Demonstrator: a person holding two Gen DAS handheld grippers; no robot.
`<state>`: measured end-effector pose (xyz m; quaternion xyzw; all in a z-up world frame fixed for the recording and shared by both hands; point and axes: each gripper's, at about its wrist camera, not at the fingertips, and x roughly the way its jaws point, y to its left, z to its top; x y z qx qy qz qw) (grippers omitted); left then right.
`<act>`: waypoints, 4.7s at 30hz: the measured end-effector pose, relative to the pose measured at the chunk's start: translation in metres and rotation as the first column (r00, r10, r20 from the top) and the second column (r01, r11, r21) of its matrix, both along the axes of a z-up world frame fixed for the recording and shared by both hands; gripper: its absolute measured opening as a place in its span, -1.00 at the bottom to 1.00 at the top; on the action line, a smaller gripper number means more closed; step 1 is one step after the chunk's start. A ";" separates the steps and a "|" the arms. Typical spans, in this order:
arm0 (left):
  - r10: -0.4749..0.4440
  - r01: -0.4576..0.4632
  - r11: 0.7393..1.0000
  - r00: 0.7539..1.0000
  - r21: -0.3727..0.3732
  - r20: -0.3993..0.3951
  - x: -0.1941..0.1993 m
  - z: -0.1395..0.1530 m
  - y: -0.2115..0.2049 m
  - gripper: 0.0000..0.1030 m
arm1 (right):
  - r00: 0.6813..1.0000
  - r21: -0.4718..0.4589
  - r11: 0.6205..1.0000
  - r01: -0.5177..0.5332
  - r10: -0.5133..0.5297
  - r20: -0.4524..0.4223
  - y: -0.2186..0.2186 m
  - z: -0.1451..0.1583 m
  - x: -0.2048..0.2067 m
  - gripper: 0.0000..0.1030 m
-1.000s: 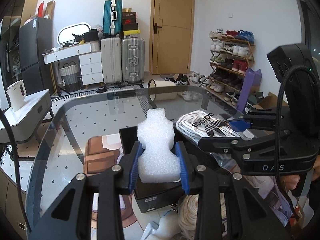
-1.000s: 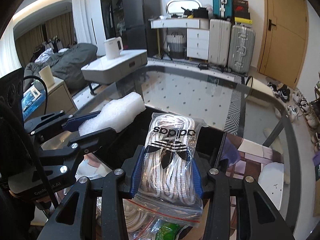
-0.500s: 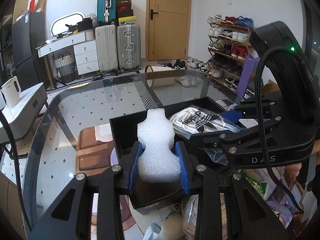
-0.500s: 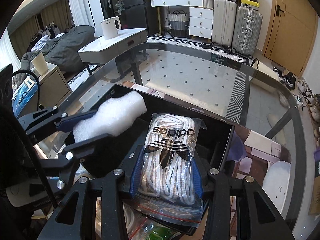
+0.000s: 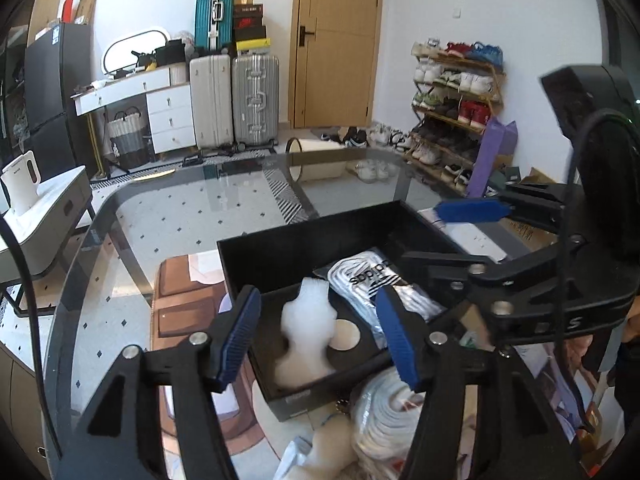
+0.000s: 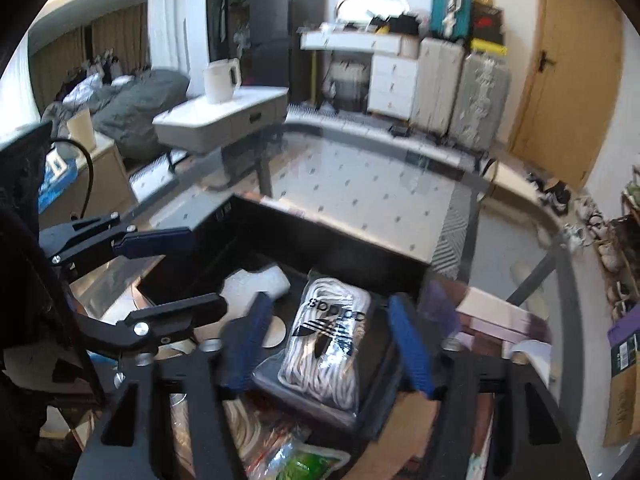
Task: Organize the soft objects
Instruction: 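Lower both held items into the black box and open both grippers, then withdraw both grippers from the box toward the remaining items, then grasp the white plush toy with the left gripper while the right gripper grasps the green packet, then lift and carry the plush toy and green packet over the black box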
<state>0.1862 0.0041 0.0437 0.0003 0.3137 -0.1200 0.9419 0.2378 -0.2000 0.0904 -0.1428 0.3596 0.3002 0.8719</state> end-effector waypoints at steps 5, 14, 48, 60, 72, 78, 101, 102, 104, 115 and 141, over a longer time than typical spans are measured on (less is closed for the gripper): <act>0.022 -0.020 0.999 0.999 -0.036 0.047 -0.024 0.013 0.010 0.83 | 0.996 0.122 0.989 0.081 -0.083 0.013 -0.034 0.017 -0.030 0.92; 0.082 -0.078 0.995 0.994 -0.062 0.077 -0.067 0.021 0.029 1.00 | 0.992 0.192 0.974 0.123 -0.126 0.005 -0.061 0.020 -0.078 0.99; 0.127 -0.125 0.992 0.991 0.035 -0.043 -0.102 -0.043 0.050 1.00 | 0.991 0.065 0.990 0.122 -0.119 -0.058 -0.078 -0.027 -0.093 0.99; 0.103 -0.098 0.993 0.991 0.062 -0.090 -0.091 -0.049 0.044 1.00 | 0.988 0.007 0.994 0.110 -0.109 -0.108 -0.069 -0.051 -0.089 0.99; 0.067 -0.056 0.993 0.993 0.108 -0.097 -0.082 -0.049 0.035 0.98 | 0.988 -0.072 0.997 0.041 -0.051 -0.145 -0.059 -0.072 -0.091 0.99; 0.044 -0.033 0.993 0.994 0.114 -0.097 -0.081 -0.048 0.033 0.84 | 0.986 -0.079 0.996 0.048 -0.059 -0.155 -0.057 -0.078 -0.088 0.99; -0.022 0.034 0.994 0.993 0.103 -0.114 -0.080 -0.053 0.026 -0.21 | 0.987 -0.067 0.997 0.027 -0.037 -0.159 -0.044 -0.082 -0.087 0.47; -0.022 0.033 0.995 0.993 0.097 -0.114 -0.080 -0.053 0.027 -0.23 | 0.986 -0.068 0.997 0.026 -0.037 -0.163 -0.045 -0.082 -0.087 0.43; -0.020 0.031 0.995 0.993 0.090 -0.113 -0.081 -0.052 0.027 -0.24 | 0.985 -0.072 0.997 0.027 -0.039 -0.166 -0.046 -0.081 -0.087 0.35; -0.002 0.011 0.995 0.996 0.098 -0.093 -0.092 -0.049 0.024 -0.27 | 0.981 -0.072 0.997 0.041 -0.054 -0.185 -0.057 -0.077 -0.088 -0.03; 0.086 -0.084 0.996 0.996 0.042 -0.033 -0.124 -0.032 0.046 -0.29 | 0.989 -0.060 0.997 0.044 -0.052 -0.141 -0.081 -0.056 -0.099 -0.52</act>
